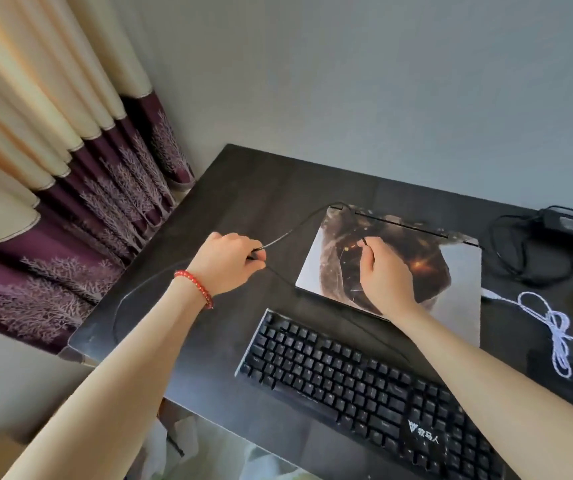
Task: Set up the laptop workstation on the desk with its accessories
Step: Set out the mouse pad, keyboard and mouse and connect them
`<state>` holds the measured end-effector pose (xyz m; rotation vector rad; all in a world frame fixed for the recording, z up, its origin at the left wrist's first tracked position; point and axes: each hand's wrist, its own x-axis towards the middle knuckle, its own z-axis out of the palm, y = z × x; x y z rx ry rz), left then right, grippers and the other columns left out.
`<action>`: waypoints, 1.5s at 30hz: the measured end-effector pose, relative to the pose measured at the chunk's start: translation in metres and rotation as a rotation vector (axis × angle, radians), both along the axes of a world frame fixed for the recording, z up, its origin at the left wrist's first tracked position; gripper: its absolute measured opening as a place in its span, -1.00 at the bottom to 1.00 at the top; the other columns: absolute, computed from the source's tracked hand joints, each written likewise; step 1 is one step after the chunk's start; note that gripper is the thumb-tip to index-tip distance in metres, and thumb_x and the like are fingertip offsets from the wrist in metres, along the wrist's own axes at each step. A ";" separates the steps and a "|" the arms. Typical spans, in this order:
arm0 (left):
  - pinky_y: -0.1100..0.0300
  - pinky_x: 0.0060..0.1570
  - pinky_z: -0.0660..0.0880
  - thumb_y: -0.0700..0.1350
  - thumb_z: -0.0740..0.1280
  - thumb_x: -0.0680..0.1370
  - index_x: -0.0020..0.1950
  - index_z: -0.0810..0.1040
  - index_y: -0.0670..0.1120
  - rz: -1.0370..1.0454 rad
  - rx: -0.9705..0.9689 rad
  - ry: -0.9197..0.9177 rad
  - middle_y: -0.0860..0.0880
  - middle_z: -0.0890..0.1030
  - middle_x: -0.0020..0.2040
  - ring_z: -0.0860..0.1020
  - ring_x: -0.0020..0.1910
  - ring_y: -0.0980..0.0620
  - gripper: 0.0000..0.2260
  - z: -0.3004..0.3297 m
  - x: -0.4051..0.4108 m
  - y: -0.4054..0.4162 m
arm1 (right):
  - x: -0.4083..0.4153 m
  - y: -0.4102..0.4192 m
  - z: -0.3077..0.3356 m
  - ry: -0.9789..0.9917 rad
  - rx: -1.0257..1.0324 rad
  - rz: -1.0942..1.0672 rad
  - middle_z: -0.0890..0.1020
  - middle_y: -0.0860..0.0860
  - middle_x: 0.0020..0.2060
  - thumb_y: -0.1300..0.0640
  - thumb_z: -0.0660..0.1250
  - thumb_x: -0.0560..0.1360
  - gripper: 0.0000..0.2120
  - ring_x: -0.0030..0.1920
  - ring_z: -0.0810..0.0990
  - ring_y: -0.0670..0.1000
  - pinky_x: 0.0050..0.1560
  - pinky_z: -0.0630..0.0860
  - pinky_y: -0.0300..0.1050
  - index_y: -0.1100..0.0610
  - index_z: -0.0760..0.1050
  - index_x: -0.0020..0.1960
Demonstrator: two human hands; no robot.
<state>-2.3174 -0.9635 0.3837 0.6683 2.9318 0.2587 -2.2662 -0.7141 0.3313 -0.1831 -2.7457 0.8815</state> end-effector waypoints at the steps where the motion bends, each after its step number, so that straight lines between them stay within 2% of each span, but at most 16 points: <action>1: 0.10 0.10 0.29 -0.06 0.22 0.55 -0.05 0.56 0.04 -0.070 -0.041 0.030 0.07 0.59 -0.10 0.49 0.03 0.01 -0.88 -0.002 -0.011 0.001 | -0.004 -0.001 0.001 -0.011 -0.002 0.000 0.62 0.09 0.08 0.15 0.07 0.60 -0.73 0.03 0.60 0.15 -0.02 0.56 0.06 0.19 0.44 0.21; 4: 0.07 0.08 0.30 -0.07 0.26 0.55 0.03 0.59 0.05 -0.263 -0.105 0.190 0.03 0.57 -0.11 0.50 -0.01 -0.03 -0.86 -0.015 -0.050 -0.002 | -0.020 -0.003 -0.003 -0.070 -0.023 -0.043 0.61 0.08 0.11 0.17 0.08 0.60 -0.72 0.03 0.60 0.11 0.03 0.56 0.05 0.17 0.42 0.25; 7: 0.04 -0.09 0.42 -0.08 0.34 0.48 -0.10 0.61 0.01 -0.418 -0.064 0.347 0.03 0.59 -0.27 0.55 -0.20 -0.05 -0.94 -0.031 -0.081 -0.015 | -0.033 -0.009 -0.012 -0.199 -0.050 -0.009 0.62 0.04 -0.03 0.20 0.10 0.59 -0.73 -0.27 0.51 -0.11 -0.20 0.45 -0.19 0.17 0.45 0.24; 9: 0.07 -0.13 0.43 -0.03 0.23 0.48 -0.20 0.59 0.03 -0.474 -0.125 0.332 0.07 0.57 -0.35 0.55 -0.29 -0.02 -0.84 -0.049 -0.094 -0.028 | -0.037 -0.015 -0.021 -0.306 -0.033 0.056 0.64 0.05 0.01 0.20 0.12 0.59 -0.73 -0.35 0.42 -0.19 -0.24 0.36 -0.25 0.16 0.47 0.23; 11: 0.11 -0.08 0.38 -0.01 0.16 0.42 -0.28 0.55 0.07 -0.530 -0.229 0.254 0.10 0.53 -0.40 0.55 -0.34 0.02 -0.81 -0.073 -0.093 -0.044 | -0.036 -0.019 -0.031 -0.396 0.007 0.086 0.66 0.06 -0.01 0.19 0.13 0.58 -0.74 -0.30 0.52 -0.07 -0.23 0.41 -0.18 0.10 0.50 0.21; 13: 0.14 -0.03 0.41 0.00 0.38 0.33 -0.30 0.56 0.11 -0.638 -0.356 0.198 0.13 0.53 -0.41 0.56 -0.35 0.08 -0.97 -0.103 -0.088 -0.062 | -0.034 -0.027 -0.040 -0.515 0.018 0.104 0.66 0.07 -0.05 0.17 0.12 0.58 -0.74 -0.18 0.59 0.07 -0.14 0.51 -0.04 0.07 0.51 0.18; 16: 0.06 0.03 0.36 -0.02 0.58 0.12 -0.33 0.60 0.15 -0.730 -0.532 0.126 0.12 0.52 -0.42 0.56 -0.36 0.08 -0.78 -0.138 -0.090 -0.086 | -0.028 -0.037 -0.047 -0.702 -0.001 0.148 0.65 0.07 -0.05 0.15 0.12 0.59 -0.76 -0.06 0.60 0.11 0.02 0.51 0.03 0.14 0.52 0.11; 19: -0.13 0.09 0.47 0.00 0.61 0.11 -0.31 0.64 0.06 -0.587 -0.571 0.149 0.04 0.57 -0.39 0.58 -0.30 -0.02 -0.76 -0.141 -0.120 -0.101 | -0.031 -0.045 -0.052 -0.744 0.012 0.112 0.59 0.02 -0.20 0.12 0.13 0.59 -0.79 -0.16 0.55 0.08 -0.08 0.46 0.00 0.16 0.51 -0.04; 21: -0.25 0.23 0.35 -0.03 0.55 0.27 -0.24 0.65 -0.03 -0.414 -0.559 0.175 -0.04 0.61 -0.29 0.59 -0.16 -0.10 -0.84 -0.130 -0.145 -0.104 | -0.042 -0.051 -0.053 -0.695 0.043 0.075 0.52 -0.03 -0.27 0.11 0.12 0.59 -0.80 -0.21 0.52 0.07 -0.17 0.41 -0.05 0.09 0.48 -0.12; 25: -0.15 0.39 0.10 -0.13 0.32 0.50 -0.03 0.60 -0.07 -0.203 -0.536 0.185 -0.07 0.61 -0.06 0.51 0.09 -0.13 -0.89 -0.107 -0.194 -0.099 | -0.079 -0.064 -0.049 -0.478 0.139 -0.019 0.54 0.07 -0.08 0.08 0.15 0.58 -0.75 -0.04 0.51 0.10 -0.04 0.47 -0.01 0.13 0.58 0.07; 29: 0.08 0.05 0.42 -0.04 0.18 0.58 0.06 0.51 -0.08 -0.075 -0.340 0.079 -0.10 0.64 -0.04 0.58 0.00 -0.13 -0.82 -0.080 -0.243 -0.090 | -0.122 -0.082 -0.030 -0.356 0.251 -0.077 0.55 0.10 -0.14 0.03 0.12 0.60 -0.72 -0.01 0.54 0.17 -0.03 0.47 0.00 0.10 0.58 0.06; 32: 0.04 0.07 0.39 0.11 0.22 0.53 0.18 0.39 -0.05 -0.140 -0.325 0.130 -0.07 0.59 0.07 0.54 0.06 -0.09 -0.69 -0.074 -0.269 -0.085 | -0.153 -0.086 -0.024 -0.439 0.094 -0.154 0.67 0.10 -0.09 0.06 0.10 0.60 -0.74 0.01 0.59 0.20 0.04 0.53 0.05 0.06 0.54 0.12; 35: -0.07 0.32 0.20 0.16 0.26 0.49 0.43 0.16 0.06 -0.299 -0.528 0.225 -0.10 0.42 0.26 0.37 0.27 -0.10 -0.43 -0.085 -0.276 -0.083 | -0.174 -0.080 -0.027 -0.422 -0.472 -0.238 0.61 0.05 -0.26 0.32 0.09 0.54 -0.71 -0.20 0.58 0.09 -0.13 0.56 -0.03 0.13 0.53 0.09; 38: -0.24 0.40 -0.02 0.10 0.25 0.53 0.49 -0.06 0.15 -0.415 -0.638 0.258 -0.16 0.31 0.33 0.25 0.36 -0.14 -0.35 -0.102 -0.280 -0.083 | -0.185 -0.076 -0.026 -0.380 -0.874 -0.422 0.57 0.06 -0.28 0.22 0.14 0.57 -0.80 -0.31 0.52 -0.01 -0.31 0.41 -0.25 0.17 0.54 -0.04; 41: -0.27 0.40 -0.06 0.14 0.14 0.57 0.49 -0.05 0.19 -0.509 -0.623 0.079 -0.18 0.25 0.36 0.17 0.41 -0.16 -0.45 -0.125 -0.275 -0.086 | -0.185 -0.077 -0.039 -0.361 -0.714 -0.465 0.56 0.05 -0.29 0.21 0.25 0.52 -0.87 -0.40 0.52 -0.02 -0.35 0.35 -0.27 0.11 0.50 -0.19; 45: -0.10 0.46 -0.07 0.14 -0.01 0.61 0.45 0.22 0.13 -0.619 -0.541 -0.136 -0.12 0.35 0.28 0.25 0.36 -0.11 -0.59 -0.146 -0.249 -0.098 | -0.166 -0.086 -0.065 -0.465 -0.538 -0.403 0.52 0.12 -0.23 0.36 0.19 0.51 -0.84 -0.41 0.52 0.00 -0.32 0.43 -0.22 0.13 0.35 -0.01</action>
